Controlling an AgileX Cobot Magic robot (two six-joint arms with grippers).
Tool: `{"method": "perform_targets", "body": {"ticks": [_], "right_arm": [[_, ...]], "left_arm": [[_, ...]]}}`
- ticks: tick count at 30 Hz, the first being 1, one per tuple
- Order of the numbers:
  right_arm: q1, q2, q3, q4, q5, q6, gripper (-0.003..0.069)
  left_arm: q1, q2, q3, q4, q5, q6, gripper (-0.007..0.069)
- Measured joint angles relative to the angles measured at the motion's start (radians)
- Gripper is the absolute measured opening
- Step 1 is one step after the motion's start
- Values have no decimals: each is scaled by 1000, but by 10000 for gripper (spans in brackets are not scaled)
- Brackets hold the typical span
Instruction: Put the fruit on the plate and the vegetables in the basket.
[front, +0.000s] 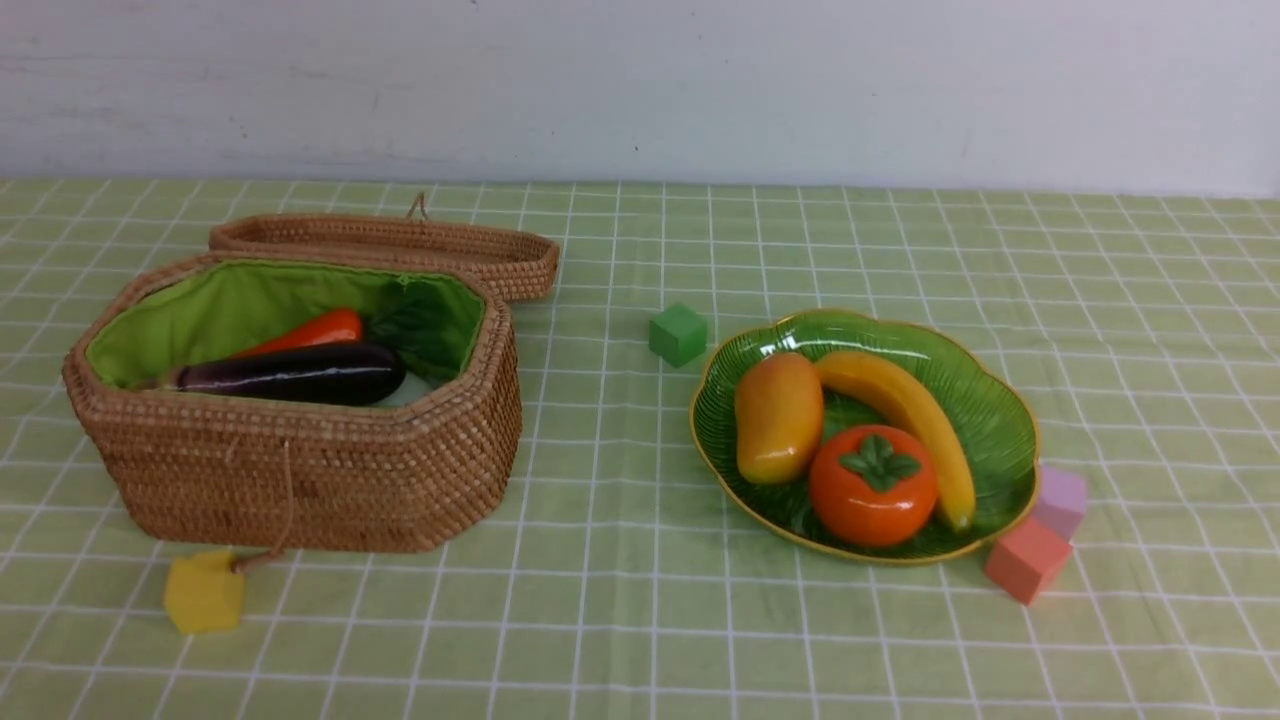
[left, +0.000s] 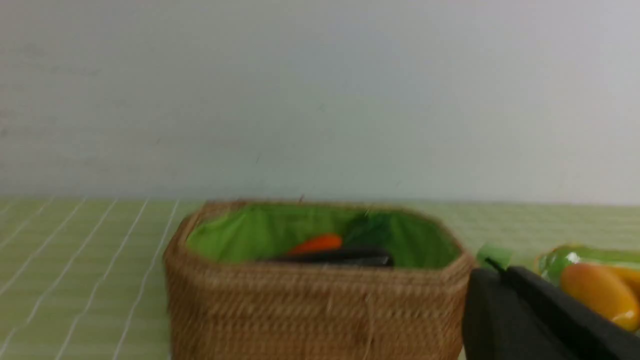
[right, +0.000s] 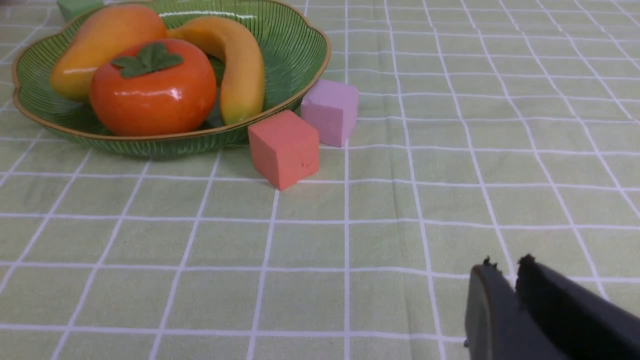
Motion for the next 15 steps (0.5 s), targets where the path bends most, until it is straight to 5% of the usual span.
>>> {"method": "perform_targets", "body": {"ticks": [4, 7, 15], "right_arm": [[0, 0, 0, 0, 1, 0, 88], [-1, 0, -1, 0, 1, 0, 91], [-1, 0, -1, 0, 1, 0, 104]], "left_arm": [[36, 0, 117, 104, 82, -160, -13], [36, 0, 136, 120, 195, -187, -13], [36, 0, 136, 122, 200, -192, -13]]}}
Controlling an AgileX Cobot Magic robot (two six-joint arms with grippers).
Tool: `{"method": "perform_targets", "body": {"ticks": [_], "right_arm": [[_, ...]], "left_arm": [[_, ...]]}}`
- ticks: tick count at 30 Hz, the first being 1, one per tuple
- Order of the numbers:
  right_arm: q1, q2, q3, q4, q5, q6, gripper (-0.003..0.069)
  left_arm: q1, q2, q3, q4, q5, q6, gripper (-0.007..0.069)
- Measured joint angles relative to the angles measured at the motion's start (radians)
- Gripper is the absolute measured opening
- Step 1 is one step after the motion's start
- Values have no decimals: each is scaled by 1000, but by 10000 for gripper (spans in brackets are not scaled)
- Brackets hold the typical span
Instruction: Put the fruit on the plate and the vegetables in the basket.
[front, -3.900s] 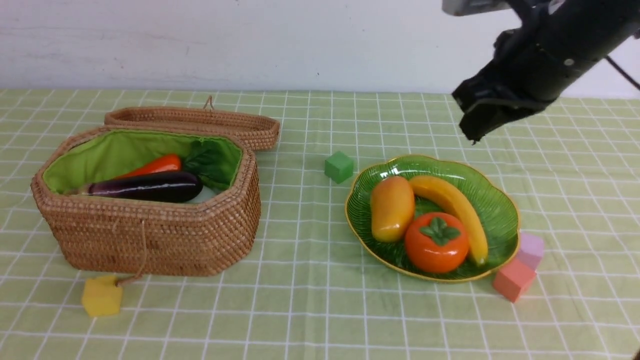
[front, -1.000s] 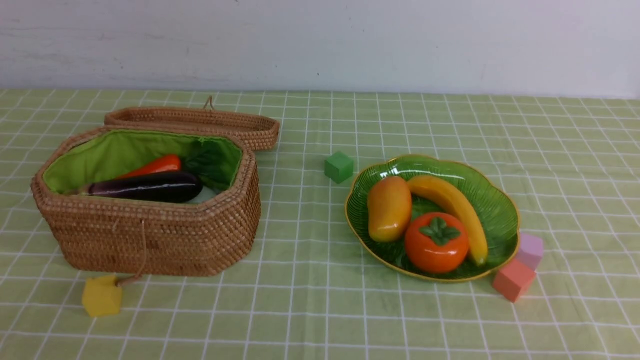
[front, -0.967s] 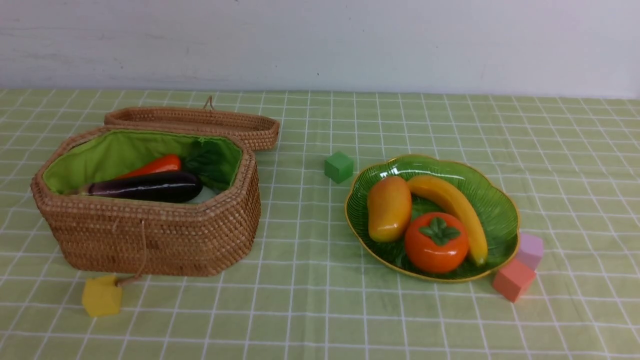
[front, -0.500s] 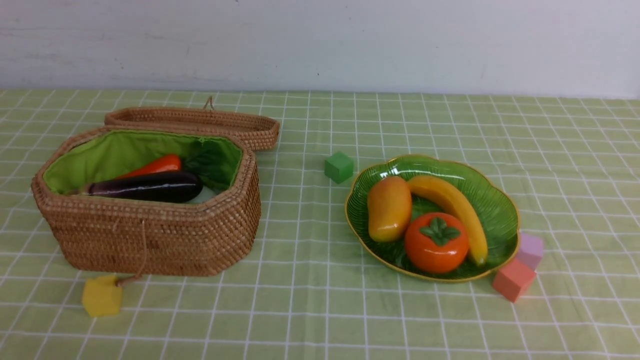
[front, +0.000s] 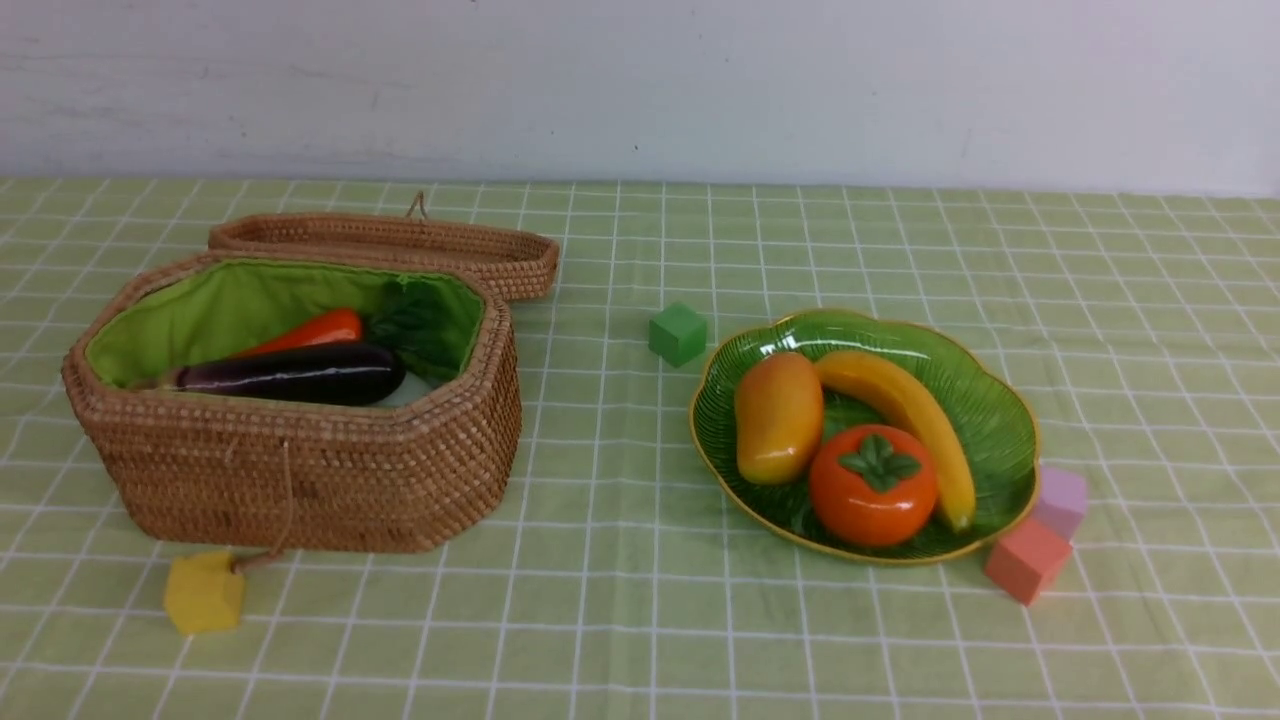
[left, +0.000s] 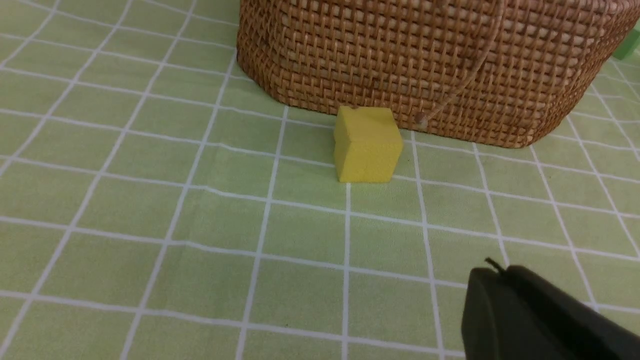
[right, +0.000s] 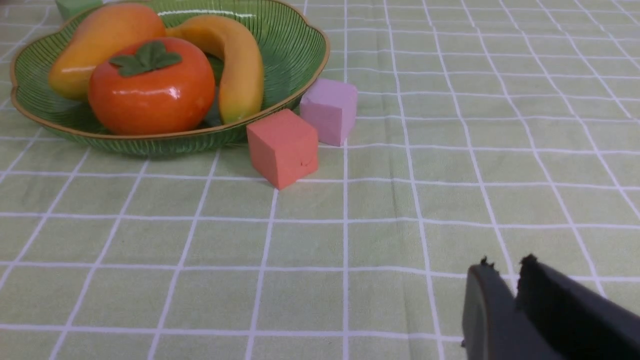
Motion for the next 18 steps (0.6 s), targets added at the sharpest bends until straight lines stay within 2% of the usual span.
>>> {"method": "perform_targets", "body": {"ticks": [18], "right_arm": [[0, 0, 0, 0, 0, 0, 125]], "left_arm": [[0, 0, 0, 2, 0, 0, -13]]}}
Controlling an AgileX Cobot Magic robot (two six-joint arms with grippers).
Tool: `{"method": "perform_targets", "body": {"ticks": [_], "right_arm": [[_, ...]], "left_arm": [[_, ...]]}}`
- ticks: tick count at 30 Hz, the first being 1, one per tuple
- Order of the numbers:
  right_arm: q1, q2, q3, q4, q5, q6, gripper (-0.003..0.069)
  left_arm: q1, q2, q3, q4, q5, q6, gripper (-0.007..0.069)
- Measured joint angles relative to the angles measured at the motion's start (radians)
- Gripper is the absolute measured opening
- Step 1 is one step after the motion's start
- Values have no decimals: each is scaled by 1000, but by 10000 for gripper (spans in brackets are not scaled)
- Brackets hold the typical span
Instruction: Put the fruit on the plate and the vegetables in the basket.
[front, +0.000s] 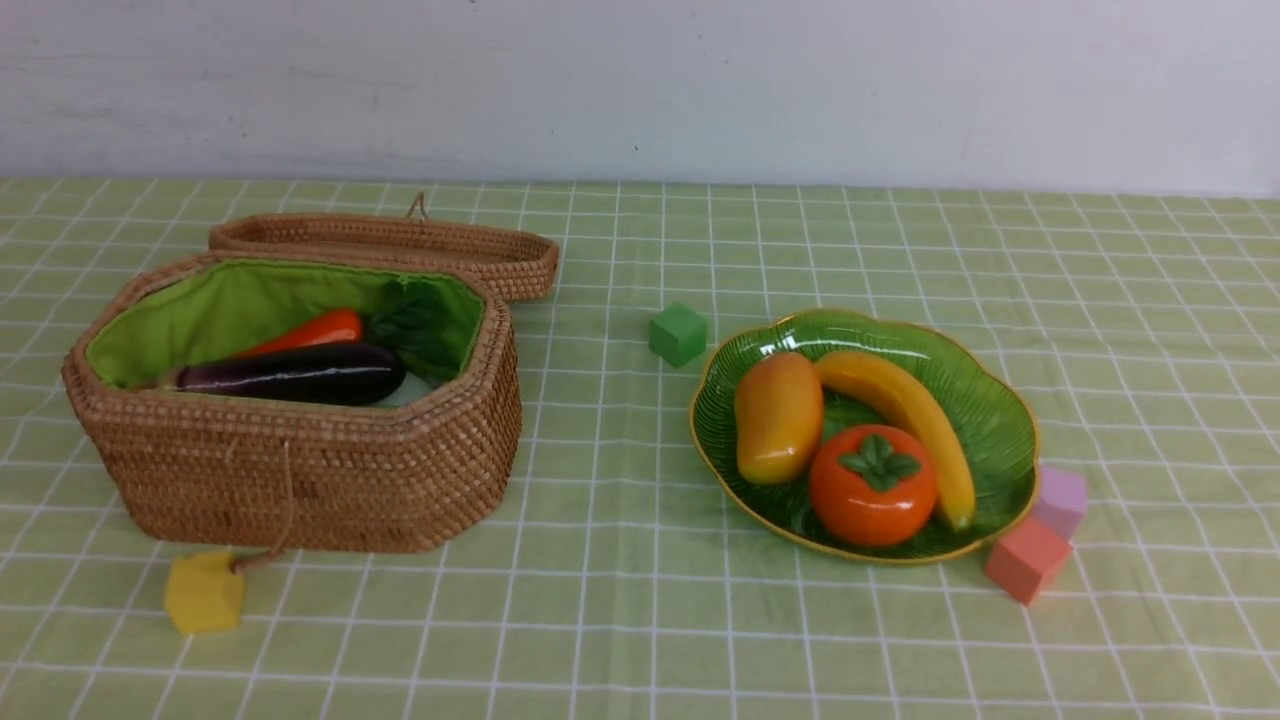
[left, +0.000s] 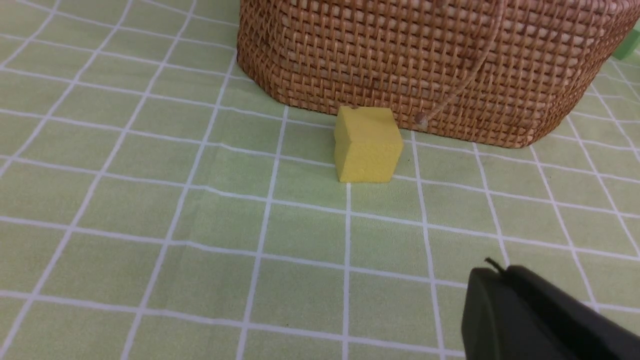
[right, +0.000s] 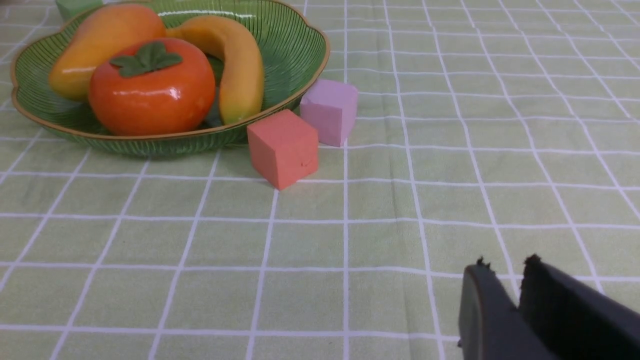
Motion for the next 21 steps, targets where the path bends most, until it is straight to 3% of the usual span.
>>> {"method": "perform_targets", "body": {"ticks": [21], "right_arm": [[0, 0, 0, 0, 0, 1, 146]], "left_arm": [[0, 0, 0, 0, 0, 0, -9]]}}
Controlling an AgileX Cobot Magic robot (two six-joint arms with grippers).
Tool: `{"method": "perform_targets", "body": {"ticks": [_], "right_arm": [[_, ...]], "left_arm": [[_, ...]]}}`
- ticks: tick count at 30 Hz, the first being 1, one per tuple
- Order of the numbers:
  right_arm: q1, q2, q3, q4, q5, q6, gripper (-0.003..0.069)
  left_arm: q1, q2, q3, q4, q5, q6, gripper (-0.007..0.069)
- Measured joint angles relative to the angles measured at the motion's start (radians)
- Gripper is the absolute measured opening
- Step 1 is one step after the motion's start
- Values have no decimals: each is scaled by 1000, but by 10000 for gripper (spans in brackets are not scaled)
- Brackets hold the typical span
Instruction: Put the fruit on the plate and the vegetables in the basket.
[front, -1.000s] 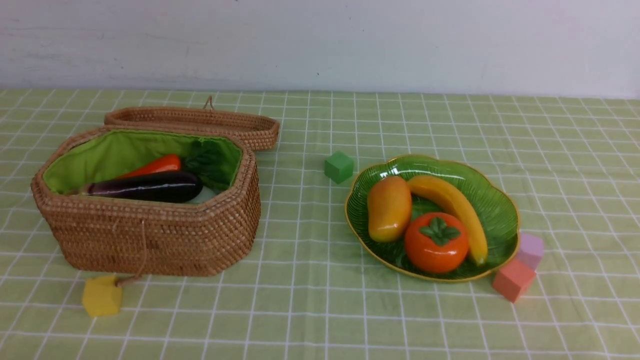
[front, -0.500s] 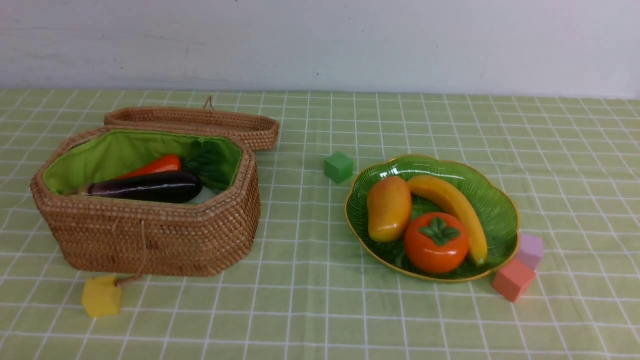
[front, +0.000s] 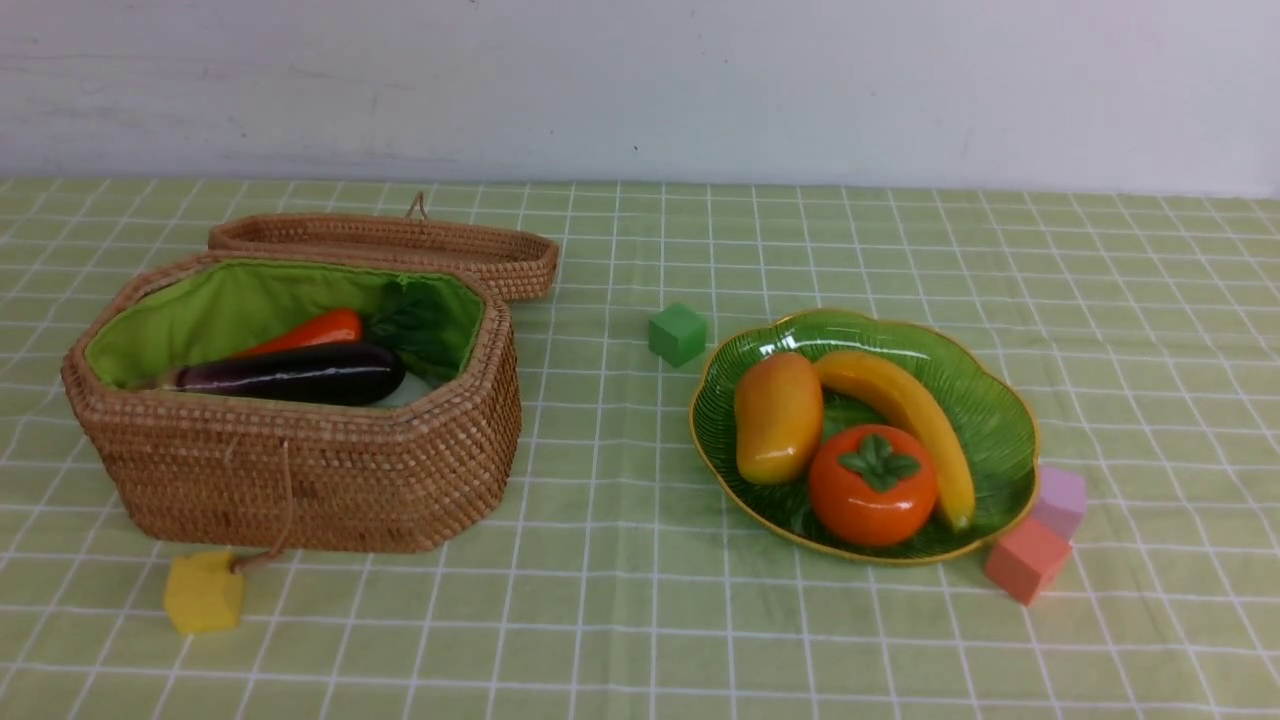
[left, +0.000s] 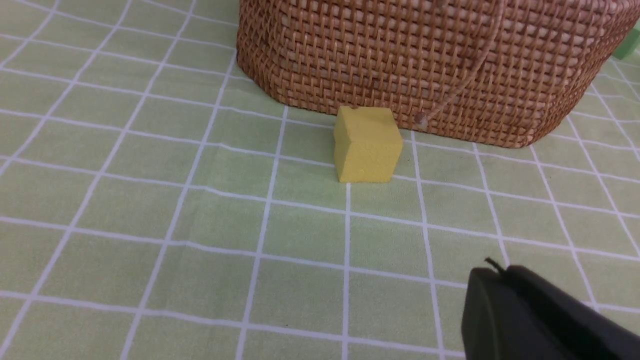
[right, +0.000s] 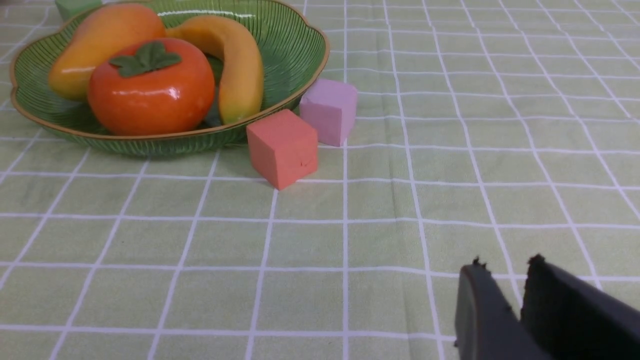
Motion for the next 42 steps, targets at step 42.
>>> {"method": "perform_targets", "body": {"ticks": [42], "right_arm": [[0, 0, 0, 0, 0, 0, 200]], "left_arm": [[0, 0, 0, 0, 0, 0, 19]]}}
